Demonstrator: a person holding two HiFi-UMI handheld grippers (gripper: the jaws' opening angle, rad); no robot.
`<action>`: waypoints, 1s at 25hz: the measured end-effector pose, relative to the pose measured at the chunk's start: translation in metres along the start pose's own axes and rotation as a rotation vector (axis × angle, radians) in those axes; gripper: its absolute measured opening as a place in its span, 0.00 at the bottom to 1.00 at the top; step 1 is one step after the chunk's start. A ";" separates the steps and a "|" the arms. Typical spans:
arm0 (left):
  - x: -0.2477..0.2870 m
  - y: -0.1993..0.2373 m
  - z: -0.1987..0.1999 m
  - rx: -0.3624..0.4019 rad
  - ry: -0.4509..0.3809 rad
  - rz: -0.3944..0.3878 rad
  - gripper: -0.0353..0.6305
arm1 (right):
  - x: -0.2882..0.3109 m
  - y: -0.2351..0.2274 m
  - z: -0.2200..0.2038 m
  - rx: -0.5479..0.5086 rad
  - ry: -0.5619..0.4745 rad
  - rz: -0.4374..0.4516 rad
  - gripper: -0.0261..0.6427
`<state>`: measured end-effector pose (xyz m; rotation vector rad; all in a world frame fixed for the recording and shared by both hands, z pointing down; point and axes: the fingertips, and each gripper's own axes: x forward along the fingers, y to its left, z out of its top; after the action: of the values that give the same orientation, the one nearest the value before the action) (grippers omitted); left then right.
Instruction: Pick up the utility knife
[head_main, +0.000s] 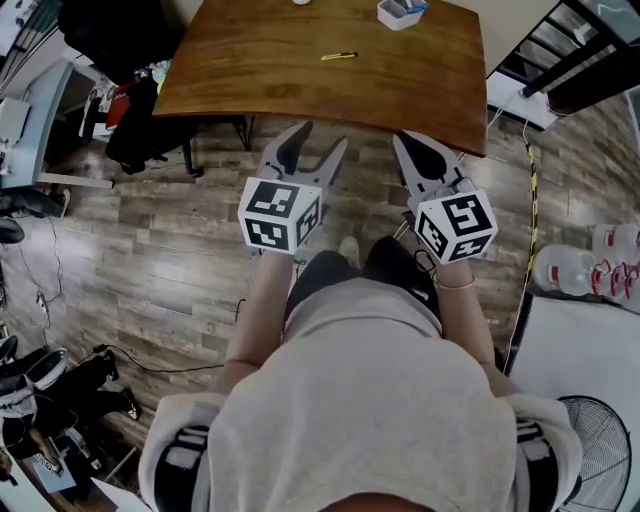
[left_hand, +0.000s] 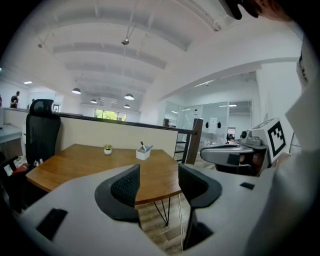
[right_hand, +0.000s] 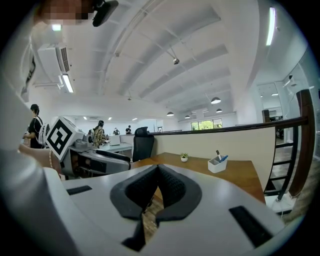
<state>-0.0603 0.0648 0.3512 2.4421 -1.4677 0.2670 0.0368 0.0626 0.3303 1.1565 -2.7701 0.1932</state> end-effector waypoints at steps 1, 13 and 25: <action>0.002 0.005 0.000 -0.004 0.001 0.000 0.41 | 0.003 -0.001 0.000 0.002 0.003 -0.003 0.06; 0.043 0.035 -0.002 -0.026 0.039 -0.034 0.41 | 0.050 -0.032 -0.002 0.025 0.007 -0.011 0.06; 0.112 0.095 0.032 -0.022 0.040 0.002 0.42 | 0.142 -0.084 0.016 0.008 0.000 0.061 0.06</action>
<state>-0.0911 -0.0816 0.3679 2.4039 -1.4488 0.2975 -0.0030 -0.0973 0.3446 1.0750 -2.8094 0.2111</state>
